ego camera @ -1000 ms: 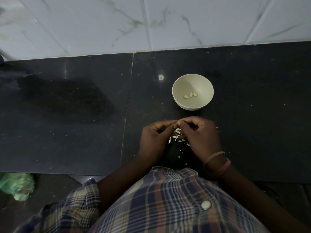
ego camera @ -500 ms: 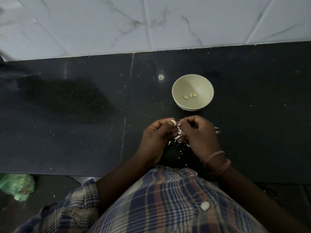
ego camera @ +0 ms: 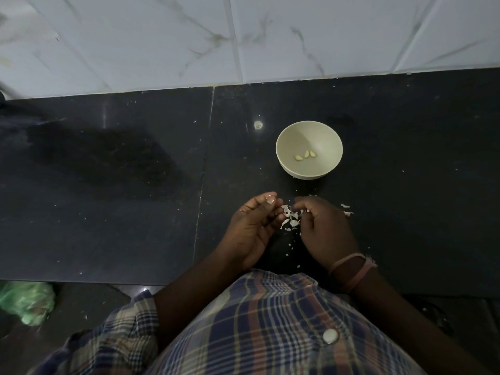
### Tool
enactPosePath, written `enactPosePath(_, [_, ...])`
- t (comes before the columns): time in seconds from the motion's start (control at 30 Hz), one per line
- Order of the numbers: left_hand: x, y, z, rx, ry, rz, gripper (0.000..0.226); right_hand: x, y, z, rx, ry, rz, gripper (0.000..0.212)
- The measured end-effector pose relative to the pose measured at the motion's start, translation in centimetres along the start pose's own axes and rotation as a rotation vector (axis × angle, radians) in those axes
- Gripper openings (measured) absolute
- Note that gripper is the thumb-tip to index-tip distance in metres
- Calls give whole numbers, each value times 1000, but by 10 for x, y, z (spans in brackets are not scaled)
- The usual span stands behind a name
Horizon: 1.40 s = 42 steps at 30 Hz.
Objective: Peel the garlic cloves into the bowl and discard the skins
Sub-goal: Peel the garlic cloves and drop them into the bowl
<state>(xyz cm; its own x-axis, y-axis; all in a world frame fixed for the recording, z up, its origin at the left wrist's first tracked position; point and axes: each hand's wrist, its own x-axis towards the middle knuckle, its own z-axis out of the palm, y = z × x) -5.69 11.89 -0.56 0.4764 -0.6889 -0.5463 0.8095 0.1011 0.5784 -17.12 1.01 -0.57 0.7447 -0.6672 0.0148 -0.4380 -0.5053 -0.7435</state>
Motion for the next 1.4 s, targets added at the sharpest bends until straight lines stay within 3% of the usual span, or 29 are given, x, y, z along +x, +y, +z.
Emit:
enactPosePath(0.2, [-4,0,1,41,-14,12,19,3,-1,-5,-32,135,-10,15])
enactPosePath(0.33, [-4,0,2,0,44,1,16,6,3,-2,-170,-116,58,18])
enactPosePath(0.4, [-3,-1,1,-19,64,2,16,3,2,2,-156,-199,59,38])
enactPosePath(0.47, [-3,-1,0,-21,77,4,16,2,2,2,-114,-139,64,42])
enactPosePath(0.57, [-2,-2,-1,2,82,0,20,3,5,2,-109,-25,75,17])
enactPosePath(0.7, [0,-5,-5,26,105,-8,24,3,5,3,-212,27,44,14])
enactPosePath(0.83, [-2,-5,-4,31,80,-23,24,2,-2,6,-17,79,-87,15])
enactPosePath(0.97, [-3,-4,-2,75,51,-19,21,2,-16,4,204,88,-74,10])
enactPosePath(1.4, [-6,-1,6,116,28,67,18,5,-15,3,294,45,45,8])
